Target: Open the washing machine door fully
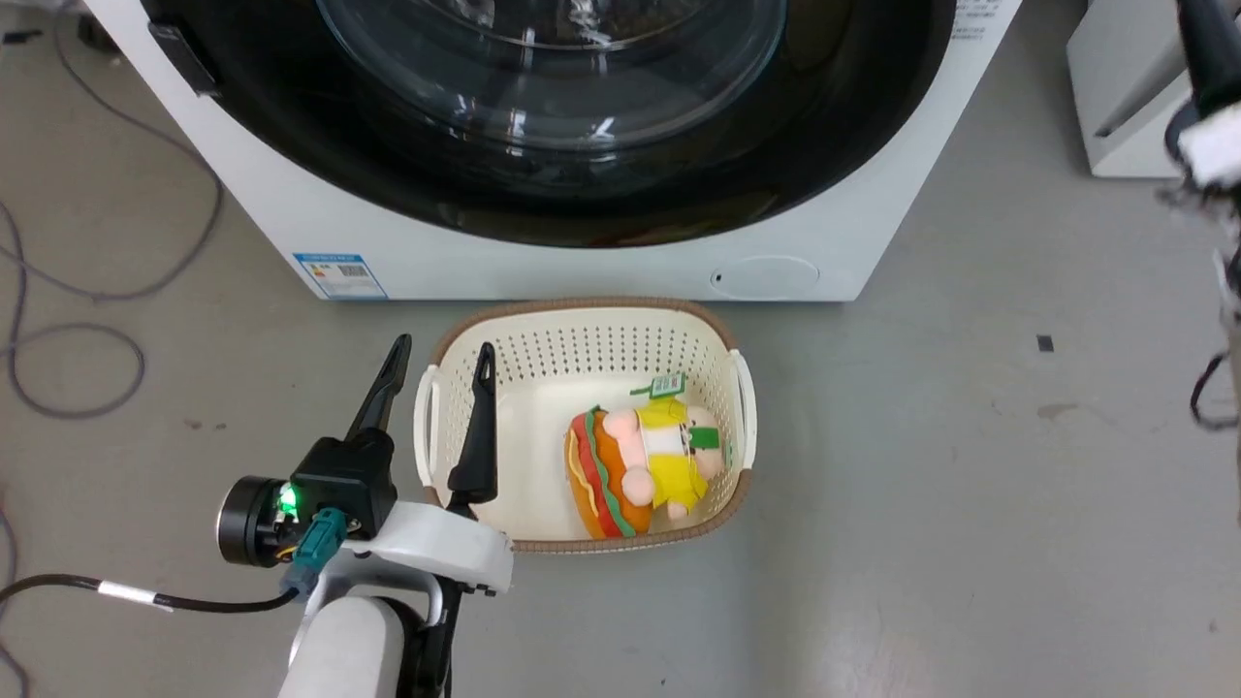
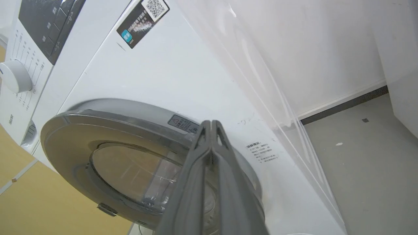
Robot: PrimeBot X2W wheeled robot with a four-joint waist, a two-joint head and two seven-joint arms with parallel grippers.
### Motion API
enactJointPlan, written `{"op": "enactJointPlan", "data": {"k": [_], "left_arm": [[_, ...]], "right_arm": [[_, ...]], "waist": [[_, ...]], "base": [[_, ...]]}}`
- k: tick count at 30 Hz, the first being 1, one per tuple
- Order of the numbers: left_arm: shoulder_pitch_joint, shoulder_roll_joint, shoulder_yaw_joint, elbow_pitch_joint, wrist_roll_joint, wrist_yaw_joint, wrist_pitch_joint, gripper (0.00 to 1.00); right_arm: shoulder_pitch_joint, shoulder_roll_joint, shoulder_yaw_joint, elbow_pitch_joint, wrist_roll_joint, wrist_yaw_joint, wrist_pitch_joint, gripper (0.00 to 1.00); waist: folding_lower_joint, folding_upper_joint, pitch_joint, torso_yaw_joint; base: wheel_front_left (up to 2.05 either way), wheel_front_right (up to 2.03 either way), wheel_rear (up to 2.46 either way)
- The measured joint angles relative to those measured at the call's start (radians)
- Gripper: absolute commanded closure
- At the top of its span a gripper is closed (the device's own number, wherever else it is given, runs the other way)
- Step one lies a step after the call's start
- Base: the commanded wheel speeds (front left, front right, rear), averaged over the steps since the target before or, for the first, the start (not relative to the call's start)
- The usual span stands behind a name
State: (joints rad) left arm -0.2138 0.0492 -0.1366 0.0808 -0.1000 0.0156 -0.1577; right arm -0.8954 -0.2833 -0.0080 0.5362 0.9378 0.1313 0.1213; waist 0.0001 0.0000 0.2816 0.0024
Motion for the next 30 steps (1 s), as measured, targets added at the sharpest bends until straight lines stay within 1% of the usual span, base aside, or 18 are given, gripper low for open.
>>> {"op": "enactJointPlan", "data": {"k": [4, 12, 24, 30], "left_arm": [[-0.021, 0.000, -0.010, -0.002, -0.004, 0.000, -0.008, 0.00], [-0.053, 0.000, -0.031, -0.003, -0.020, 0.010, -0.025, 0.00], [-0.091, 0.000, -0.059, 0.000, -0.045, 0.021, -0.047, 0.00], [-0.117, -0.001, -0.074, 0.002, -0.054, 0.026, -0.061, 0.00]], "right_arm": [[-0.094, -0.006, 0.027, 0.044, 0.028, 0.000, 0.039, 1.00], [-0.253, -0.014, 0.098, 0.114, 0.081, 0.000, 0.164, 1.00], [-0.419, -0.055, 0.203, 0.167, 0.155, 0.000, 0.354, 1.00], [-0.489, -0.059, 0.252, 0.186, 0.190, 0.000, 0.433, 1.00]], "waist": [[0.0000, 0.0000, 0.026, 0.001], [0.0001, 0.0000, 0.074, 0.009], [0.0000, 0.0000, 0.139, 0.019], [0.0000, 0.0000, 0.175, 0.019]], "base": [[0.00, 0.00, 0.00], [0.00, 0.00, 0.00], [0.00, 0.00, 0.00], [0.00, 0.00, 0.00]]}}
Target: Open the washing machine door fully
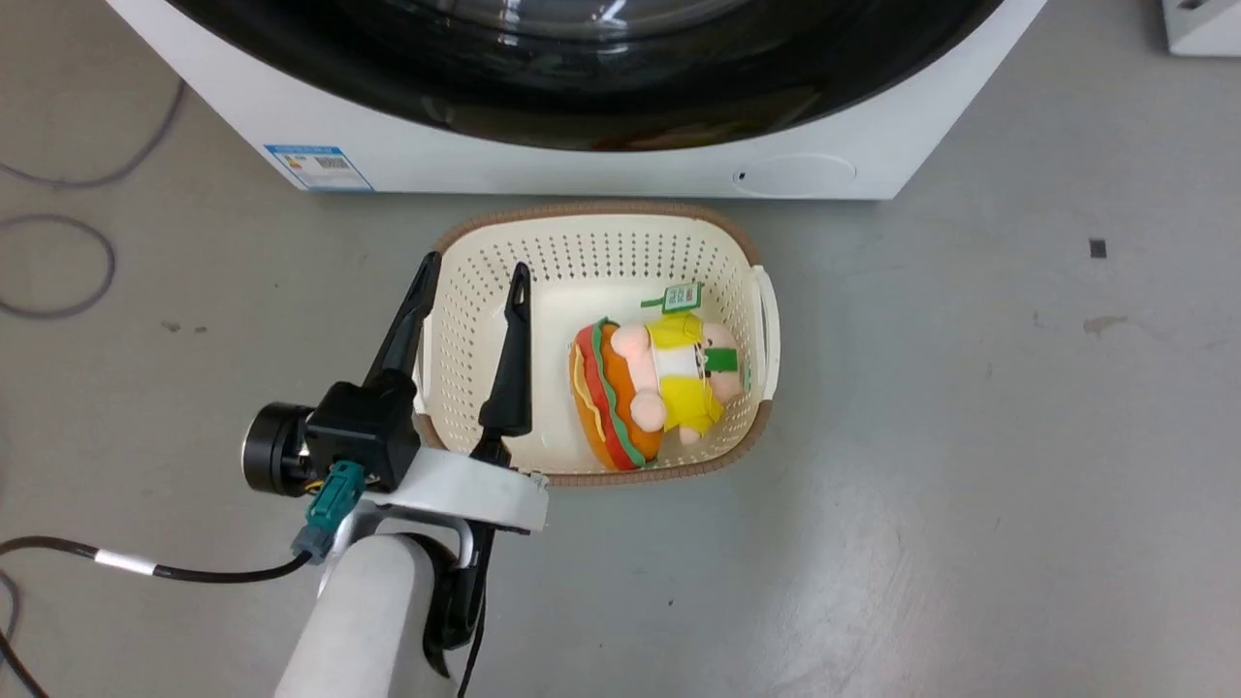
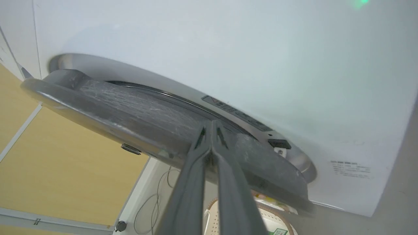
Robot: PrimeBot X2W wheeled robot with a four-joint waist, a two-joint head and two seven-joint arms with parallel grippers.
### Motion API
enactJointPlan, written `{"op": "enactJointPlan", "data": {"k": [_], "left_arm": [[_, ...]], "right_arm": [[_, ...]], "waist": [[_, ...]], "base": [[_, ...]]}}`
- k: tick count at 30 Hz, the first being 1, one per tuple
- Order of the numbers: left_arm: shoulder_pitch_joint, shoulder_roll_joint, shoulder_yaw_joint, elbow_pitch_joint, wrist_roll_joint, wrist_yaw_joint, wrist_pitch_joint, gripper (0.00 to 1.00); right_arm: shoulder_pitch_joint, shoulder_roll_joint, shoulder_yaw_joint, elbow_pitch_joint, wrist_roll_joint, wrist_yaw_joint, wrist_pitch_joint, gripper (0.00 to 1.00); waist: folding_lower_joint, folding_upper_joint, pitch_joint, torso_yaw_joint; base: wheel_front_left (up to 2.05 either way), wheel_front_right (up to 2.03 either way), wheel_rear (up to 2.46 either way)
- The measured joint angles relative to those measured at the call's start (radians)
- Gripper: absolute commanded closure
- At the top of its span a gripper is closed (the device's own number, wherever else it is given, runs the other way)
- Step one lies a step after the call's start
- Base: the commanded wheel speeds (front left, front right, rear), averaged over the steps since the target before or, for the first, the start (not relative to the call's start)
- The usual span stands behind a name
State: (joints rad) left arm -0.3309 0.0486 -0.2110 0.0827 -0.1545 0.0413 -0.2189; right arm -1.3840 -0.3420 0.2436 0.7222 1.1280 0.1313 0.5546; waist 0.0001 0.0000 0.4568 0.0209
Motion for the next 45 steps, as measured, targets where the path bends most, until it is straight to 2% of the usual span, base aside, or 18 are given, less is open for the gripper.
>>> {"op": "enactJointPlan", "data": {"k": [16, 21, 35, 45], "left_arm": [[-0.045, 0.000, -0.042, 0.016, -0.034, 0.013, -0.033, 0.00], [-0.053, 0.000, -0.049, 0.022, -0.039, 0.018, -0.037, 0.00], [-0.054, 0.000, -0.056, 0.037, -0.052, 0.018, -0.037, 0.00], [-0.015, 0.000, -0.053, 0.059, -0.052, 0.010, -0.037, 0.00]], "right_arm": [[-0.160, -0.029, 0.085, 0.058, 0.118, 0.000, 0.171, 1.00], [-0.166, -0.035, 0.097, 0.055, 0.136, -0.002, 0.227, 1.00], [-0.081, -0.035, 0.092, 0.012, 0.150, -0.001, 0.328, 1.00], [0.054, -0.024, 0.086, -0.013, 0.166, -0.001, 0.377, 1.00]], "waist": [[0.0000, 0.0000, 0.062, 0.009], [-0.0001, 0.0000, 0.056, 0.008], [-0.0001, 0.0000, 0.011, 0.009], [-0.0001, 0.0000, -0.068, 0.015]], "base": [[0.00, 0.00, 0.00], [0.00, 0.00, 0.00], [0.00, 0.00, 0.00], [0.00, 0.00, 0.00]]}}
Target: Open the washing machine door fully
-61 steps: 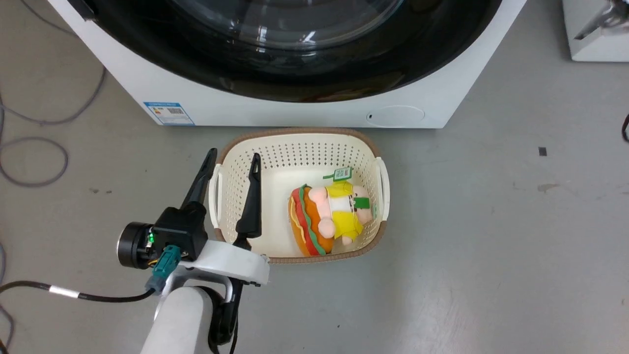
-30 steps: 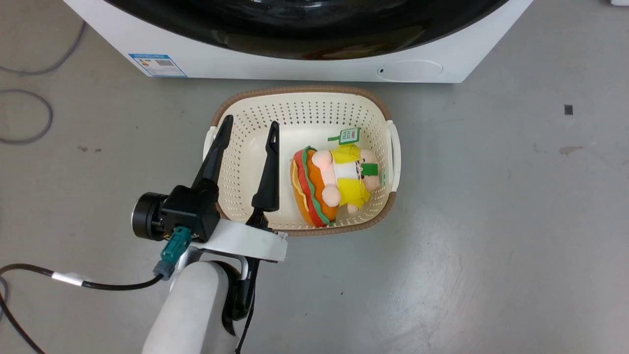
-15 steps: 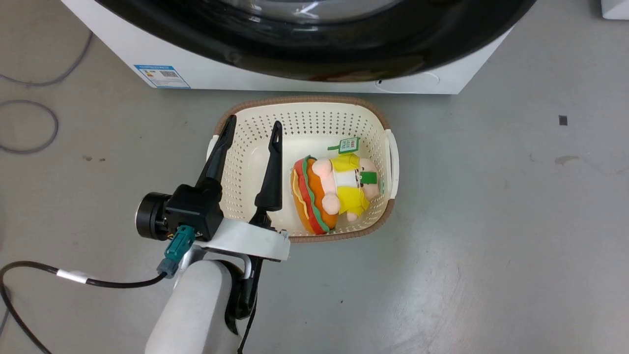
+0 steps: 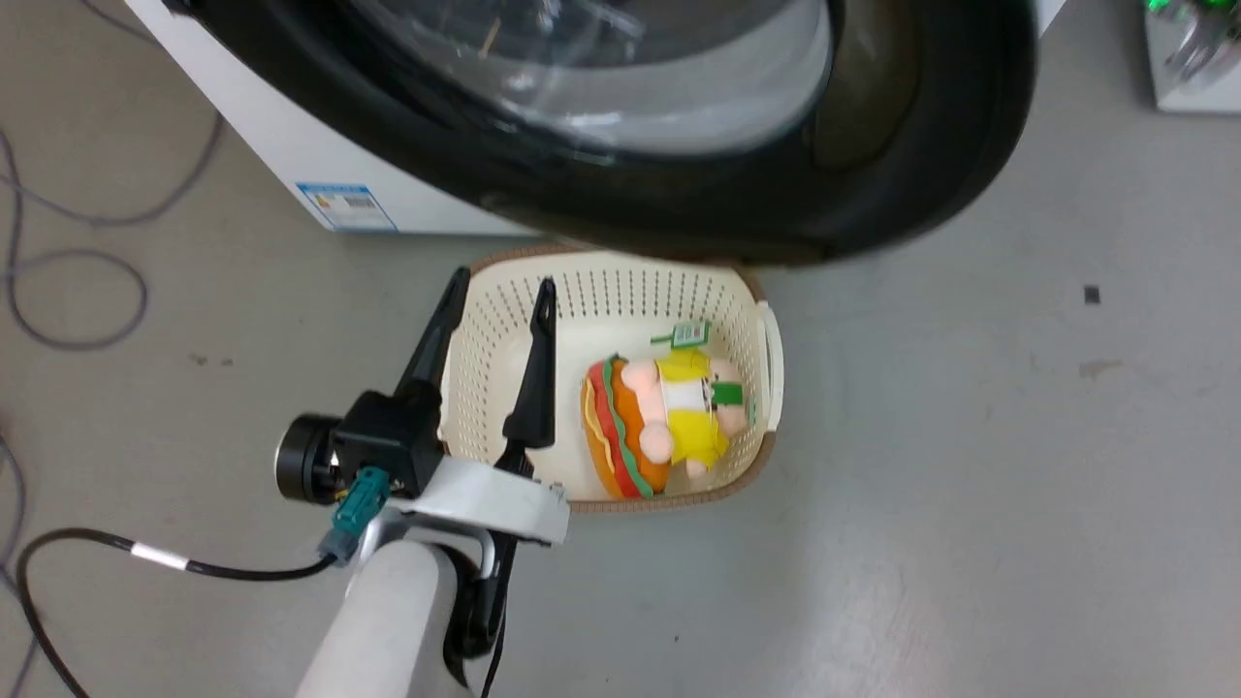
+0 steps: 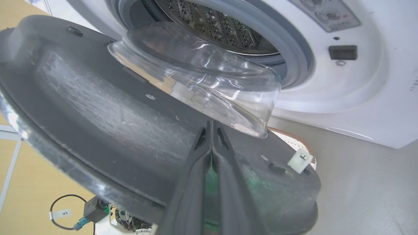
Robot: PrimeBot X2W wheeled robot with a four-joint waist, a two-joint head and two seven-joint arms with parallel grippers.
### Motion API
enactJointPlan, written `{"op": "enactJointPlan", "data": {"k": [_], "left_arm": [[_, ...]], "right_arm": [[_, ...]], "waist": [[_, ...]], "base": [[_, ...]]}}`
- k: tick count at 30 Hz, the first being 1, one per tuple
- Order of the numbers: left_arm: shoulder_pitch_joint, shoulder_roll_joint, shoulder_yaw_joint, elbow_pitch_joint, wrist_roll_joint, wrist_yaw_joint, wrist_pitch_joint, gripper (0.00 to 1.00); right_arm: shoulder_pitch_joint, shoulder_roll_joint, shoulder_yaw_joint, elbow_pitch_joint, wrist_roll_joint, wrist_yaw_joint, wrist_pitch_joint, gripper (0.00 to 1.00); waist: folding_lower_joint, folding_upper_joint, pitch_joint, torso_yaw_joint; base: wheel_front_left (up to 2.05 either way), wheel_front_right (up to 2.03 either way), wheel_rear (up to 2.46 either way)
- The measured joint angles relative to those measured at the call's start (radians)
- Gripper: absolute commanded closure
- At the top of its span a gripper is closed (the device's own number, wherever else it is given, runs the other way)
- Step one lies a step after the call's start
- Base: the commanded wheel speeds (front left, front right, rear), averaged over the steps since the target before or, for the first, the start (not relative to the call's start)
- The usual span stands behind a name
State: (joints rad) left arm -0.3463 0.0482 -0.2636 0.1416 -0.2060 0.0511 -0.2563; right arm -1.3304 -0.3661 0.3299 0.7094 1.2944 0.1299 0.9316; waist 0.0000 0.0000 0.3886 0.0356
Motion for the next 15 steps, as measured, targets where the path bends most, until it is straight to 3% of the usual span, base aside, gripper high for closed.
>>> {"op": "enactJointPlan", "data": {"k": [15], "left_arm": [[0.167, 0.000, 0.087, 0.038, 0.044, -0.033, 0.000, 0.00]], "right_arm": [[0.323, 0.075, 0.043, -0.104, 0.051, 0.000, 0.063, 1.00]], "waist": [[-0.0002, 0.0000, -0.220, 0.018]], "base": [[0.00, 0.00, 0.00]]}}
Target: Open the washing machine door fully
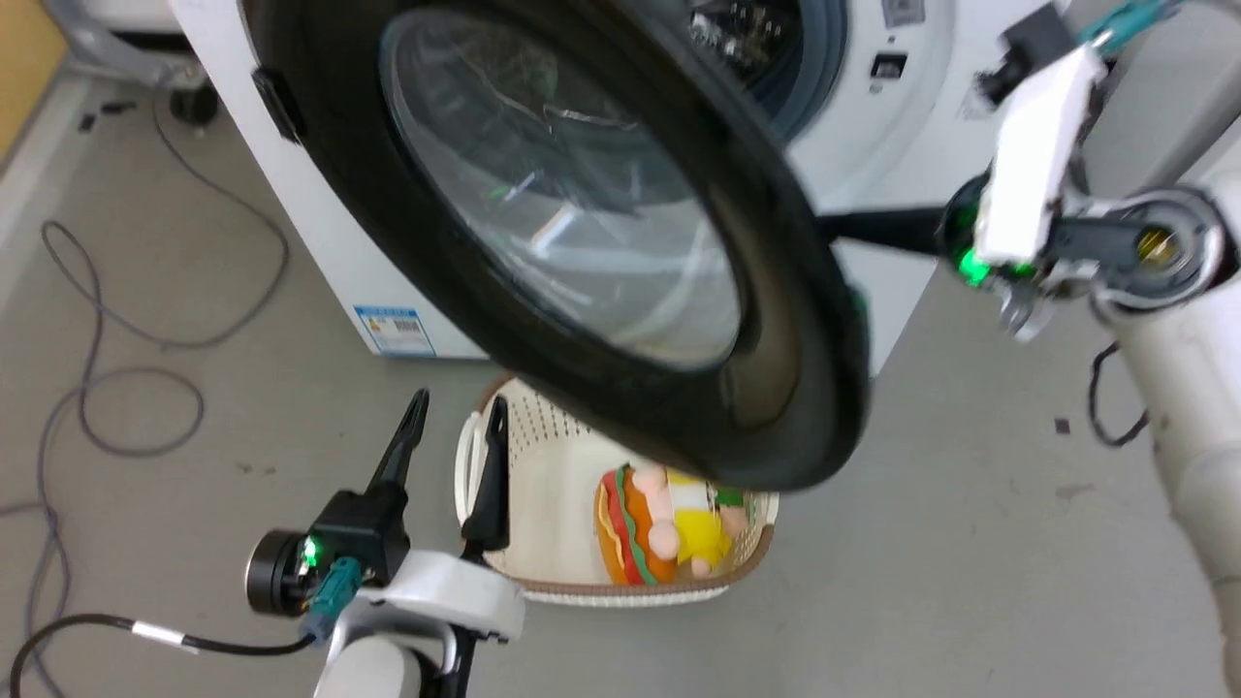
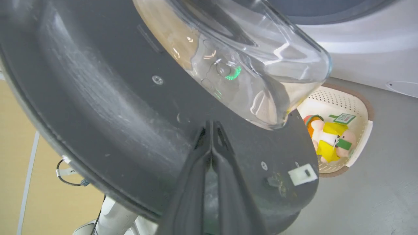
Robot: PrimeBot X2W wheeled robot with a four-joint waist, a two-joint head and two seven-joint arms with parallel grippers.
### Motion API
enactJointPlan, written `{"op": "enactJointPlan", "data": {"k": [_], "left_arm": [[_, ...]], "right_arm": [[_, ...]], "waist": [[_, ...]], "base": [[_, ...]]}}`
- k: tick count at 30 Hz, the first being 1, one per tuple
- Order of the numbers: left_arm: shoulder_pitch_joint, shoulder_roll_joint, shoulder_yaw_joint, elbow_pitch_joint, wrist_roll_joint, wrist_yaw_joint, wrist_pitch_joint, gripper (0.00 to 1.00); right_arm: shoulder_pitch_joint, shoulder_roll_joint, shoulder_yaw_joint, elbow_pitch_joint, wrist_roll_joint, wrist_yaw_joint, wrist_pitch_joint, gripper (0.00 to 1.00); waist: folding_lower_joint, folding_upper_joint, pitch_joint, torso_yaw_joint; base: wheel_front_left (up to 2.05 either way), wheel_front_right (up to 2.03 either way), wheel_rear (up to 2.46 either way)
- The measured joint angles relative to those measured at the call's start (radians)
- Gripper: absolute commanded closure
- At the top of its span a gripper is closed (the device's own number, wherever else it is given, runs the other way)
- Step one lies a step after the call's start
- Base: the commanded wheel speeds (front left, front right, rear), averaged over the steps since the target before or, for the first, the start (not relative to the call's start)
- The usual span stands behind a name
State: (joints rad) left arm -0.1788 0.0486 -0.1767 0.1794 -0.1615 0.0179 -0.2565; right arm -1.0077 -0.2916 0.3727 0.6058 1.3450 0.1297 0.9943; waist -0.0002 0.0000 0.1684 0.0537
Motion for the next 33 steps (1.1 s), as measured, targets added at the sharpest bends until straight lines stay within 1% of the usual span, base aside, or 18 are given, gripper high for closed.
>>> {"op": "enactJointPlan", "data": {"k": [4, 7, 9, 16, 19, 22, 23, 24, 25, 26, 33], "left_arm": [[0.038, 0.000, 0.024, 0.010, 0.012, -0.013, 0.000, 0.00], [0.066, 0.000, 0.030, 0.013, 0.018, -0.014, 0.000, 0.00], [0.075, 0.000, 0.035, 0.015, 0.019, -0.021, 0.000, 0.00], [0.093, 0.000, 0.051, 0.022, 0.019, -0.023, 0.000, 0.00], [0.098, 0.000, 0.051, 0.025, 0.018, -0.023, 0.000, 0.00], [0.101, 0.000, 0.051, 0.025, 0.016, -0.022, 0.000, 0.00], [0.104, 0.000, 0.052, 0.025, 0.015, -0.022, 0.000, 0.00], [0.109, 0.000, 0.052, 0.025, 0.012, -0.022, 0.000, 0.00], [0.117, 0.000, 0.052, 0.024, 0.008, -0.021, 0.000, 0.00], [0.123, 0.000, 0.052, 0.025, 0.007, -0.021, 0.000, 0.00], [0.137, 0.000, 0.058, 0.038, 0.007, -0.021, 0.000, 0.00]], "right_arm": [[0.060, 0.022, 0.031, -0.049, 0.003, 0.000, 0.026, 1.00], [0.118, 0.046, 0.048, -0.095, 0.012, 0.000, 0.043, 1.00], [0.141, 0.053, 0.054, -0.117, 0.013, 0.000, 0.048, 1.00], [0.223, 0.085, 0.069, -0.164, 0.020, 0.000, 0.054, 1.00], [0.267, 0.100, 0.052, -0.173, 0.020, 0.000, 0.003, 1.00], [0.319, 0.119, 0.000, -0.187, 0.027, 0.000, -0.095, 1.00], [0.343, 0.124, -0.015, -0.190, 0.033, 0.000, -0.121, 0.95], [0.368, 0.131, -0.032, -0.191, 0.035, 0.000, -0.163, 0.58], [0.394, 0.137, -0.048, -0.191, 0.035, 0.000, -0.206, 0.13], [0.418, 0.141, -0.065, -0.191, 0.035, 0.000, -0.243, 0.00], [0.580, 0.179, -0.207, -0.161, 0.044, 0.000, -0.533, 0.00]], "waist": [[0.0000, 0.0000, -0.039, -0.002], [0.0000, 0.0000, -0.070, 0.000], [-0.0001, 0.0000, -0.080, 0.003], [0.0000, 0.0000, -0.106, 0.005], [0.0000, 0.0000, -0.115, 0.007], [0.0001, 0.0000, -0.126, 0.010], [0.0000, 0.0000, -0.131, 0.009], [0.0000, 0.0000, -0.135, 0.007], [0.0000, 0.0000, -0.137, 0.005], [0.0000, 0.0000, -0.140, 0.003], [0.0001, 0.0000, -0.154, -0.013]], "base": [[0.00, 0.00, 0.00], [0.00, 0.00, 0.00], [0.00, 0.00, 0.00], [0.00, 0.00, 0.00], [0.00, 0.00, 0.00], [0.00, 0.00, 0.00], [0.00, 0.00, 0.00], [0.00, 0.00, 0.00], [0.00, 0.00, 0.00], [0.00, 0.00, 0.00], [0.00, 0.00, 0.00]]}}
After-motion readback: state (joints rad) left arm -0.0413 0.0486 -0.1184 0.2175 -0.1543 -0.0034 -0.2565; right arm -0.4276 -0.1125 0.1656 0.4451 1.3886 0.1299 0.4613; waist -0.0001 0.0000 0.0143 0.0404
